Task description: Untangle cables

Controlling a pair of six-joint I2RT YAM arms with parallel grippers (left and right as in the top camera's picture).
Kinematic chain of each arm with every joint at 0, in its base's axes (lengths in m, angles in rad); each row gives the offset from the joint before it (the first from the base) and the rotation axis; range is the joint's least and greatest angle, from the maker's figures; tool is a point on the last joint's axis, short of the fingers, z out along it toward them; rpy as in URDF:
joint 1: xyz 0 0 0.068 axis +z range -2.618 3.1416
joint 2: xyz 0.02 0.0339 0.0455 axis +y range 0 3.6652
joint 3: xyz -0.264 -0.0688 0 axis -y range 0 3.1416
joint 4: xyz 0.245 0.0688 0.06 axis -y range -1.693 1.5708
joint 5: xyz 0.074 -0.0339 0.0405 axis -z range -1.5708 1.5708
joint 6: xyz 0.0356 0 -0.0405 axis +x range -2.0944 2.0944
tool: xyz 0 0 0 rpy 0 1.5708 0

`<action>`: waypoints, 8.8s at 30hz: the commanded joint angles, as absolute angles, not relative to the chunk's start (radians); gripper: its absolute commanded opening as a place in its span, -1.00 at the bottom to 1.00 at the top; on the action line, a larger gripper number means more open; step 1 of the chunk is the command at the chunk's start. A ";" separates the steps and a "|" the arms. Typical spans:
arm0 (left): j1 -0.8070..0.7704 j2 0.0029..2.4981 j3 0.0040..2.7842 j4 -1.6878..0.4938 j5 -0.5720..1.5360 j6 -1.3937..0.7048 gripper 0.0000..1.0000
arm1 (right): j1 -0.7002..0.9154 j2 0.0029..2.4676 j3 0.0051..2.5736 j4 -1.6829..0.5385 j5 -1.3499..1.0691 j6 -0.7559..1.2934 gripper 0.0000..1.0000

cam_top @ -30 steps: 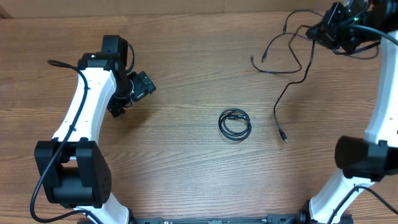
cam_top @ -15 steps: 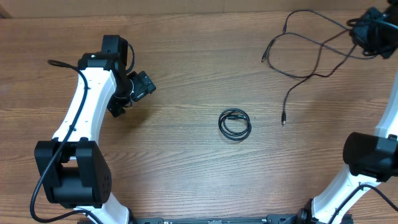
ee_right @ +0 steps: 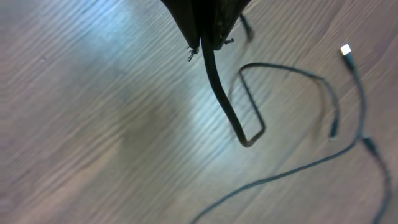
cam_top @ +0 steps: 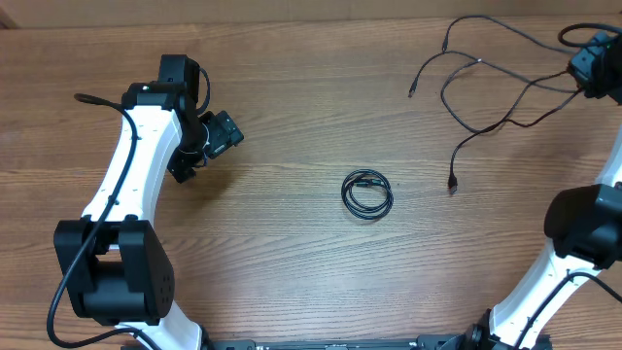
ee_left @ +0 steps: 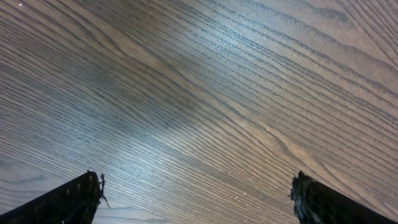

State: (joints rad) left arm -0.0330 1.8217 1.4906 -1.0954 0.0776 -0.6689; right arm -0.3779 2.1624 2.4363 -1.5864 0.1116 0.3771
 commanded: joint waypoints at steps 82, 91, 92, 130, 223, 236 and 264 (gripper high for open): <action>-0.034 1.812 1.494 -1.077 0.072 -0.642 0.99 | -0.095 2.229 1.640 -1.144 -0.106 0.439 -0.53; -0.034 1.812 1.494 -1.076 0.072 -0.642 0.99 | -0.095 2.227 1.712 -1.140 -0.266 0.438 -0.92; -0.034 1.812 1.494 -1.076 0.072 -0.642 0.99 | -0.095 2.227 1.735 -1.143 -0.295 0.438 -0.92; -0.034 1.812 1.494 -1.081 0.072 -0.642 0.99 | -0.521 2.228 1.811 -1.418 0.033 0.450 1.00; -0.034 1.812 1.494 -1.069 0.072 -0.643 0.99 | -0.602 2.233 1.793 -0.947 -0.046 0.031 -0.92; -0.034 1.812 1.494 -1.065 0.071 -0.643 0.99 | -0.611 2.233 1.928 -0.905 -0.028 0.011 0.78; -0.034 1.812 1.494 -1.071 0.072 -0.643 0.99 | -0.134 2.253 1.917 -0.835 0.164 0.371 0.44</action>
